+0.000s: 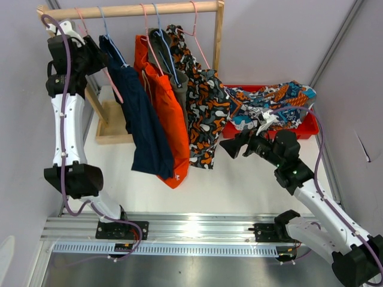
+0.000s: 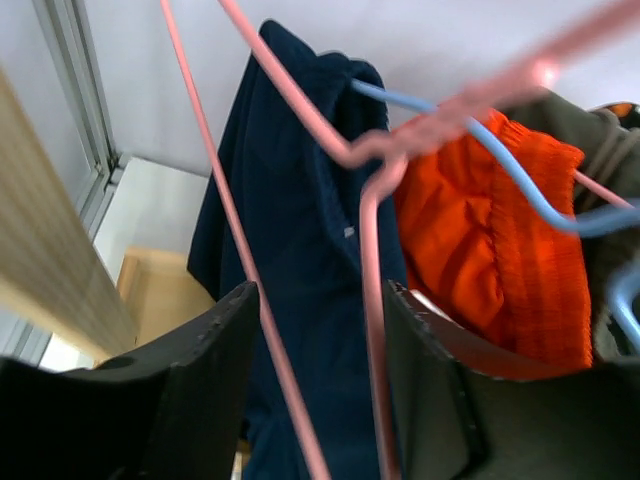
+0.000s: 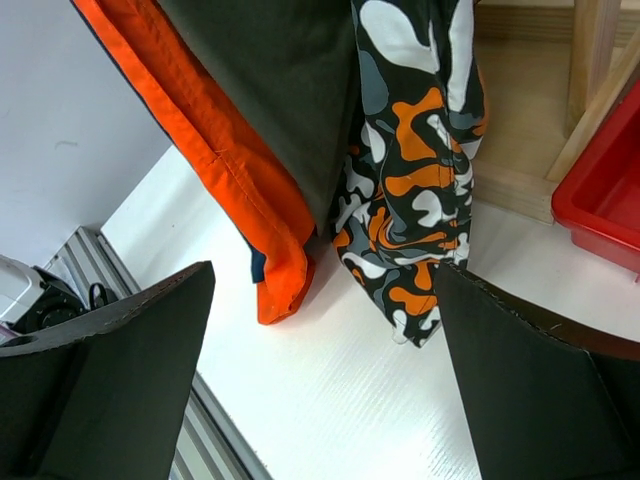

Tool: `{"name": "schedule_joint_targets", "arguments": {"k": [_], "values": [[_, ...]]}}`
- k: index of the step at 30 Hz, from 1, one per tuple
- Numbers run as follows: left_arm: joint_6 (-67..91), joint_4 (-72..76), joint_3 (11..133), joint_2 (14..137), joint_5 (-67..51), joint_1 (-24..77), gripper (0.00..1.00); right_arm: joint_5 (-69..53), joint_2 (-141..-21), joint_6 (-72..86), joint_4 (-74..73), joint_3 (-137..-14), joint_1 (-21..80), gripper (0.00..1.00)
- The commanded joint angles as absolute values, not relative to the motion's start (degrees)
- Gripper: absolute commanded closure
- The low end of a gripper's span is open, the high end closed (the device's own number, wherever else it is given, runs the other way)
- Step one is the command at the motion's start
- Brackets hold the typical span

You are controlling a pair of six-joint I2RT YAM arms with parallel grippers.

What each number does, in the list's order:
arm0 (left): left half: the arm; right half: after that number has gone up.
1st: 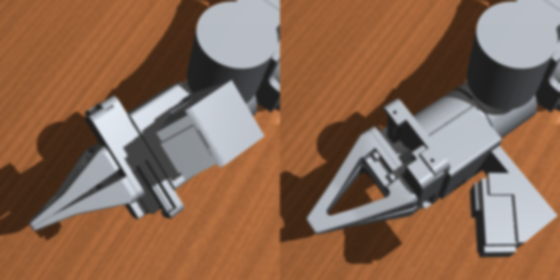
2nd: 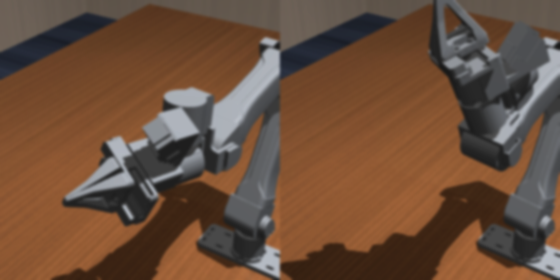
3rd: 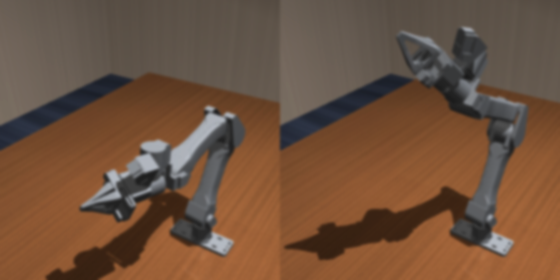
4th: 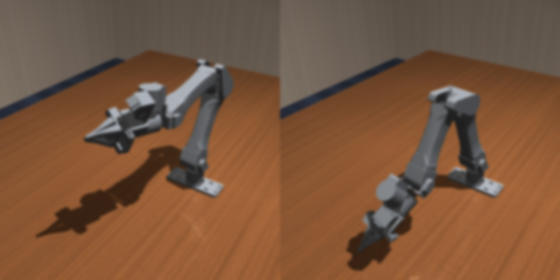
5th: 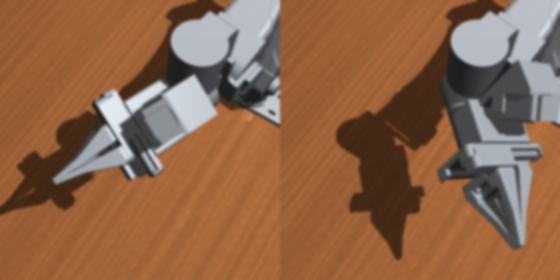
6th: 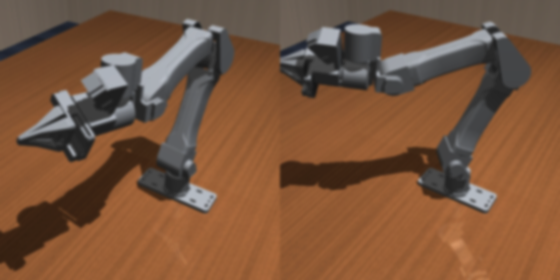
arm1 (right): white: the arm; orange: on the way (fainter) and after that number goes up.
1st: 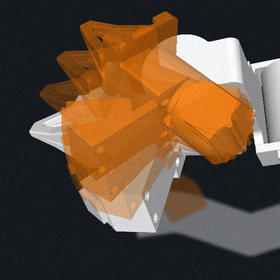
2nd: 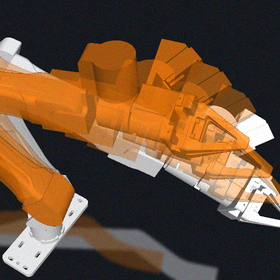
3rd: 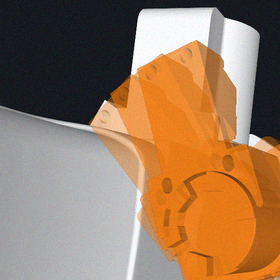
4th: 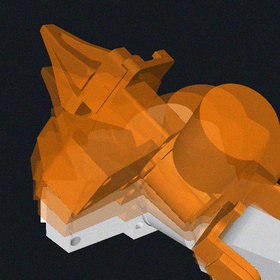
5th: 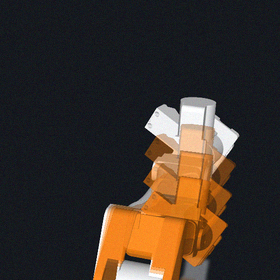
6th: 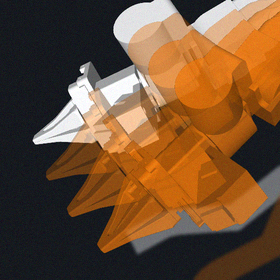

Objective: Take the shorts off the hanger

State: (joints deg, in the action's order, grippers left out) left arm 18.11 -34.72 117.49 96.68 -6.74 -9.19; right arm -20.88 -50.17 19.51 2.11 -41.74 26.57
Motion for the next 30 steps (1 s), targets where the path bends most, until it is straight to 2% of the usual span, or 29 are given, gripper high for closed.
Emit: {"name": "schedule_joint_targets", "arguments": {"k": [1,5,12,18,30], "values": [[19.33,-35.24,117.86,87.21,-8.35,-9.67,0.41,-19.86,-48.17,18.98,1.32,-42.10,26.98,0.01],[20.39,-36.82,118.82,82.80,-9.66,-9.32,0.37,-19.86,-47.37,19.60,0.88,-42.28,27.33,0.01],[23.55,-36.92,119.88,78.14,-15.45,-7.48,0.38,-18.46,-45.97,19.78,0.18,-42.36,28.56,0.01],[25.22,-35.95,119.88,81.90,-16.35,-3.08,0.41,-17.49,-45.18,20.21,-0.61,-42.28,29.79,0.01],[26.01,-35.50,123.04,90.35,-9.85,1.84,0.45,-14.33,-42.19,17.49,-6.68,-42.98,30.15,0.01]]}}
